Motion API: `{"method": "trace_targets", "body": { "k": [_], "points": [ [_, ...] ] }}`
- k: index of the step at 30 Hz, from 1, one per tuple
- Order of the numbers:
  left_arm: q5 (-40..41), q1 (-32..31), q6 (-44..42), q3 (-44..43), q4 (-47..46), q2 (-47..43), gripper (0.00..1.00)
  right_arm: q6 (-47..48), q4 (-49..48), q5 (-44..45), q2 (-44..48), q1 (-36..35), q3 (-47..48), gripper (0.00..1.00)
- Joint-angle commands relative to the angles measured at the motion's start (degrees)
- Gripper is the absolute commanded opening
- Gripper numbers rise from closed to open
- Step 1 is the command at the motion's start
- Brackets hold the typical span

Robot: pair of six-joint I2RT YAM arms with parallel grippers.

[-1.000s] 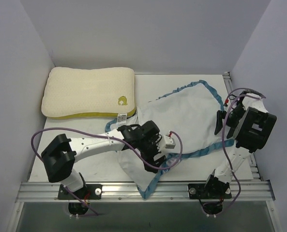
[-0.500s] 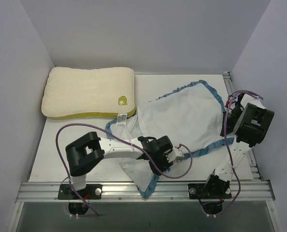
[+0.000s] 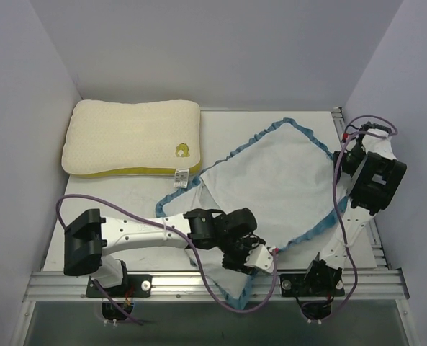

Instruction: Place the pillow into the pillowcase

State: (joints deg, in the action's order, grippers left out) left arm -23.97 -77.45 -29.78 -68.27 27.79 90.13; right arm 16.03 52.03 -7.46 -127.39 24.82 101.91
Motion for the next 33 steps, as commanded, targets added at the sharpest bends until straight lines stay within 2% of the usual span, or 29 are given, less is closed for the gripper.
{"method": "trace_targets", "body": {
  "k": [1, 2, 3, 4, 5, 8, 9, 11, 12, 15, 16, 17, 18, 24, 29, 30, 31, 33],
  "points": [
    [1.3, 0.0, -0.9, -4.9, 8.0, 0.1, 0.58, 6.9, 1.7, 3.2, 3.9, -1.5, 0.3, 0.71],
    [1.6, 2.9, 0.8, -5.9, 9.8, -0.6, 0.59, 8.2, 1.7, 3.2, 7.1, -1.7, -0.6, 0.83],
    [0.9, 5.2, 2.7, -6.8, 10.3, -2.7, 0.81, 8.5, 1.7, 3.2, 8.6, -2.1, -1.6, 0.90],
    [0.2, 7.7, 6.6, -7.3, 10.6, -3.5, 0.87, 8.8, 1.8, 2.5, 10.4, -2.8, -2.2, 0.92],
    [-0.7, 14.5, 8.8, -7.8, 11.2, -4.2, 0.88, 9.0, 1.7, 1.9, 13.7, -3.3, -2.6, 0.92],
    [-1.2, 24.6, 14.5, -9.0, 11.8, -3.6, 0.87, 8.9, 1.8, -3.5, 19.3, -7.3, -5.0, 0.89],
    [-0.2, 30.1, 14.9, -9.2, 11.9, -1.7, 0.86, 8.0, 1.8, -4.5, 20.0, -9.2, -5.7, 0.89],
    [5.1, 34.6, 16.0, -12.2, 12.1, 1.0, 0.82, 6.9, 2.8, -8.4, 20.6, -14.5, -6.6, 0.85],
    [5.3, 40.3, 16.5, -14.2, 12.4, 4.4, 0.82, 5.3, 2.8, -9.6, 20.2, -16.2, -6.6, 0.85],
    [5.9, 47.8, 17.1, -26.2, 16.3, 12.9, 0.83, 4.4, 3.9, -14.1, 17.2, -23.0, -5.6, 0.84],
    [4.9, 51.9, 14.0, -30.4, 18.2, 15.2, 0.84, 4.2, 3.9, -15.0, 15.2, -24.5, -5.1, 0.84],
    [5.4, 53.4, 12.1, -36.3, 20.5, 17.2, 0.95, 4.0, 3.8, -15.6, 14.1, -28.0, -4.1, 0.85],
    [6.8, 54.6, 10.5, -39.1, 21.1, 20.5, 0.96, 3.7, 3.8, -15.7, 13.0, -29.6, -3.3, 0.85],
    [13.1, 64.3, 6.4, -52.5, 23.2, 31.7, 0.97, 1.0, 3.3, -14.3, 0.5, -36.8, 8.2, 0.85],
    [15.6, 69.4, 6.4, -58.8, 27.0, 37.7, 0.97, -2.1, 7.4, -4.7, -13.1, -34.5, 22.4, 0.81],
    [16.7, 70.5, 6.1, -59.0, 27.1, 38.9, 0.97, -2.4, 8.2, -4.1, -14.4, -33.4, 24.8, 0.80],
    [17.4, 70.9, 4.8, -58.9, 27.2, 39.4, 0.97, -2.1, 8.3, -3.2, -15.7, -31.7, 26.5, 0.75],
    [18.4, 72.6, 3.2, -58.1, 27.7, 40.8, 0.98, -0.7, 8.2, -1.4, -16.5, -30.1, 27.9, 0.75]
  ]
}}
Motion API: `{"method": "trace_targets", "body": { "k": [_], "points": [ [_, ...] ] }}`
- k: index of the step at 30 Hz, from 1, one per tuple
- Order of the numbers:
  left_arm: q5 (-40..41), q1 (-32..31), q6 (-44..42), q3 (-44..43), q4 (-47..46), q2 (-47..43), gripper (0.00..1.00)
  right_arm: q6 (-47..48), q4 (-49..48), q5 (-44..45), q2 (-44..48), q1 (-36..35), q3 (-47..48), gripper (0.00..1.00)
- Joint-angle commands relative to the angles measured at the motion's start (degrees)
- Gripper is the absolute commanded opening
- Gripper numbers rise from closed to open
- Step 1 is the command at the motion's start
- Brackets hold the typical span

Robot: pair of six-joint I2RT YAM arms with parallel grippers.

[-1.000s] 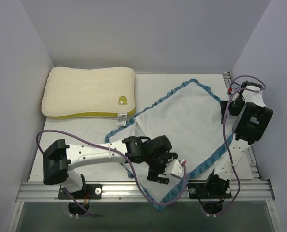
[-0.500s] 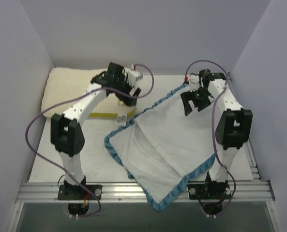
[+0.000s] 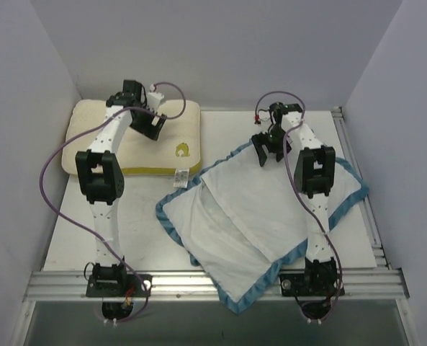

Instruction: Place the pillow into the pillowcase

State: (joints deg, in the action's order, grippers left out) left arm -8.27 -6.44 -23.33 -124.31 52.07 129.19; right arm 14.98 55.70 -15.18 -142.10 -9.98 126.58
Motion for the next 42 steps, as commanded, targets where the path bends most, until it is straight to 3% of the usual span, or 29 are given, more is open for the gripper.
{"method": "trace_targets", "body": {
  "k": [1, 5, 8, 13, 16, 20, 22, 24, 25, 28, 32, 37, 42],
  "points": [
    [4.1, 2.2, -4.6, -1.6, 3.5, 2.2, 0.97, 1.0, 4.4, 7.1, -2.7, 5.3, 4.7, 0.74],
    [6.8, 5.7, -6.6, 3.9, 5.3, 3.8, 0.96, 4.3, 4.2, 10.2, -5.2, 7.9, 9.2, 0.74],
    [4.3, 9.0, -4.9, 9.8, 8.5, 2.6, 0.93, 6.8, 2.7, 11.8, -5.8, 7.9, 10.7, 0.76],
    [0.1, 9.3, 3.9, 26.3, 9.5, -9.5, 0.92, 7.9, 1.0, 11.5, -1.4, 7.6, 9.5, 0.86],
    [-3.3, 8.5, 3.3, 25.1, 11.2, -15.6, 0.96, 8.4, 1.0, 5.6, 6.8, 8.0, 2.4, 0.91],
    [-5.8, 8.9, -11.3, 7.0, 17.7, -12.8, 0.97, 9.1, 1.2, -2.2, 18.6, 8.1, -11.4, 0.98],
    [-10.8, 9.0, -24.0, -5.1, 25.5, -9.8, 0.97, 9.4, 1.7, -3.4, 23.6, 8.0, -17.8, 1.00],
    [-13.3, 8.4, -35.5, -10.6, 29.5, -5.8, 0.97, 10.0, 2.7, -4.4, 26.9, 8.3, -20.8, 1.00],
    [-18.4, 8.4, -40.2, -13.7, 33.5, -4.7, 0.97, 10.2, 2.9, -4.6, 27.7, 8.6, -23.9, 1.00],
    [-24.1, 7.6, -48.1, -11.3, 29.1, -4.0, 0.98, 10.7, 4.3, -4.4, 29.3, 9.3, -27.7, 1.00],
    [-30.0, 4.4, -63.1, -7.6, 31.9, -0.7, 0.97, 10.4, 6.0, -3.7, 29.8, 9.8, -28.5, 1.00],
    [-29.0, 0.2, -64.5, -5.9, 31.1, 5.5, 0.97, 10.2, 7.9, -3.0, 29.1, 9.8, -26.9, 1.00],
    [-24.4, 0.1, -67.6, -1.6, 32.3, 11.4, 0.98, 10.8, 8.3, -2.4, 28.4, 9.8, -26.3, 1.00]
  ]
}}
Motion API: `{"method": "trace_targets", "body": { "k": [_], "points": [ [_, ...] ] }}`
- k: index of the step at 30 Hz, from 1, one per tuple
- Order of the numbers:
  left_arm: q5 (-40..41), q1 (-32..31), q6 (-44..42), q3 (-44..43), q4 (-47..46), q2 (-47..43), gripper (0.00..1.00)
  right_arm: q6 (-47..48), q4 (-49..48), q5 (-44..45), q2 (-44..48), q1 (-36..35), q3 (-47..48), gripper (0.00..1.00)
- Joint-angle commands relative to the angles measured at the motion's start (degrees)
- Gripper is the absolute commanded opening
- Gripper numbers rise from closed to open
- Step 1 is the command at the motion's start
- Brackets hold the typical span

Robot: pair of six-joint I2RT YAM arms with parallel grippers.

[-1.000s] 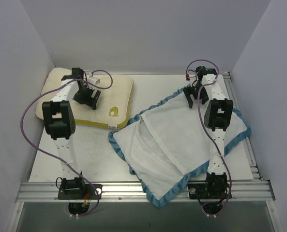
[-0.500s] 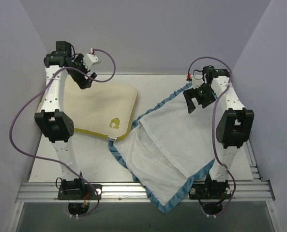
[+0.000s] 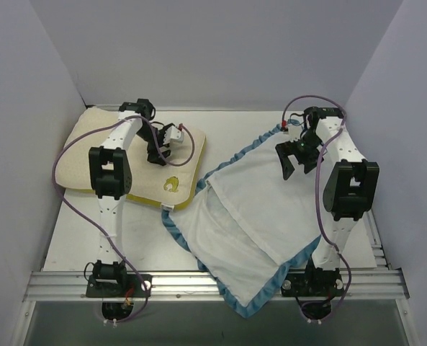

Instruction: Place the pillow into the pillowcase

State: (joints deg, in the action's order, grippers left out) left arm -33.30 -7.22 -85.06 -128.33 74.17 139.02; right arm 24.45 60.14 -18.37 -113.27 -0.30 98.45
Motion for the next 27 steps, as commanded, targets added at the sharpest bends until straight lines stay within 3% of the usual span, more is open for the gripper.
{"method": "trace_targets", "body": {
  "k": [1, 3, 5, 6, 7, 8, 10, 14, 20, 24, 27],
  "points": [
    [1.5, 1.1, -6.5, 3.7, 10.3, 1.9, 0.97, 1.2, 4.0, 0.9, -0.6, 0.1, 1.9, 1.00],
    [3.2, 1.5, -6.5, 6.3, 9.0, 1.8, 0.97, 1.5, 4.0, 0.8, -0.9, 0.1, 1.9, 1.00],
    [4.1, 1.8, -4.8, 9.3, 4.5, 1.7, 0.89, 1.6, 4.0, 0.8, -0.7, 0.1, 1.9, 1.00],
    [4.8, 1.8, -4.7, 8.8, 4.5, 2.2, 0.78, 1.7, 3.9, 0.7, -0.7, 0.1, 2.0, 1.00],
    [5.8, 1.9, -4.0, 6.1, 5.0, 2.8, 0.55, 1.7, 3.9, 0.5, -0.7, 0.1, 2.1, 1.00],
    [5.4, 2.5, -2.1, 3.6, 5.9, 4.1, 0.41, 1.7, 4.0, -0.1, -0.7, 0.1, 2.2, 1.00],
    [2.3, 3.3, -0.5, -4.5, 9.8, 4.8, 0.21, 1.7, 3.9, -0.7, -1.0, 0.1, 2.8, 1.00],
    [-1.2, 6.6, 6.4, -12.8, 11.5, 1.4, 0.00, 1.6, 3.0, -2.8, -2.2, -0.5, 3.6, 1.00],
    [-1.6, 12.0, 15.3, -13.4, 16.0, -10.2, 0.00, 1.6, 1.2, -5.4, -4.9, -6.0, 3.9, 0.95],
    [-3.3, 14.5, 18.4, 0.5, 16.0, -21.3, 0.00, -0.4, -1.4, 0.0, -9.6, -9.8, 6.3, 0.92],
    [-4.4, 15.1, 22.7, 8.6, 16.0, -28.8, 0.00, -3.5, -1.0, 6.8, -16.5, -9.9, 14.3, 0.79]
  ]
}}
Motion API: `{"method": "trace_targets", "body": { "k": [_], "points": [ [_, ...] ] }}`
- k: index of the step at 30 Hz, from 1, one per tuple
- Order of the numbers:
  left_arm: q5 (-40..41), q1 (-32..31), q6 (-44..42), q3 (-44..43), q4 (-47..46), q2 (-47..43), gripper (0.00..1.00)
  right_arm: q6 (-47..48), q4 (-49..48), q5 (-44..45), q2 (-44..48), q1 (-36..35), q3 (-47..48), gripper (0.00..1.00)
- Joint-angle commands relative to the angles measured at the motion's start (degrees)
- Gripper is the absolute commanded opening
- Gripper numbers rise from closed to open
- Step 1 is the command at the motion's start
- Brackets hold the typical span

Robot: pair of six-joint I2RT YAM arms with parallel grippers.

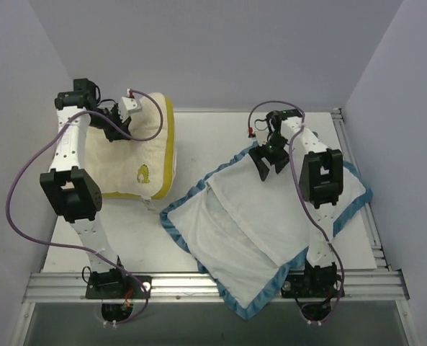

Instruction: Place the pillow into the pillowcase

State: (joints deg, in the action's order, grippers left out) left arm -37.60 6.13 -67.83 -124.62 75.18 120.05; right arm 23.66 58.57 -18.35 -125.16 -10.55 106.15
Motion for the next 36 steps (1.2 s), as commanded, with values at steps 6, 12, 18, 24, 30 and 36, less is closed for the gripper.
{"method": "trace_targets", "body": {
  "k": [6, 12, 18, 24, 30, 36],
  "points": [
    [1.3, 1.6, 8.9, 19.7, 14.0, -23.6, 0.00, -2.3, 3.8, 16.7, -17.9, 3.2, 24.7, 0.57],
    [2.4, -1.0, 19.6, 27.8, 9.6, -30.3, 0.00, 0.6, -3.8, 23.8, -24.2, 6.9, 32.5, 0.54],
    [3.1, -5.6, 31.4, 29.2, 1.4, -27.6, 0.00, -2.6, -14.2, 24.6, -22.2, 9.8, 33.9, 0.60],
    [3.8, -11.4, 37.2, 28.3, -6.2, -18.5, 0.00, -3.7, -14.5, 5.9, -3.6, 7.9, 18.6, 0.74],
    [6.8, -11.5, 36.8, 26.6, -11.8, -8.9, 0.14, 0.0, -7.8, 0.8, 12.6, 2.9, -1.3, 0.81],
    [4.9, -12.4, 25.1, 30.2, -10.8, -15.4, 0.98, -2.2, -2.1, -3.8, 18.5, 3.3, -15.5, 0.97]
  ]
}}
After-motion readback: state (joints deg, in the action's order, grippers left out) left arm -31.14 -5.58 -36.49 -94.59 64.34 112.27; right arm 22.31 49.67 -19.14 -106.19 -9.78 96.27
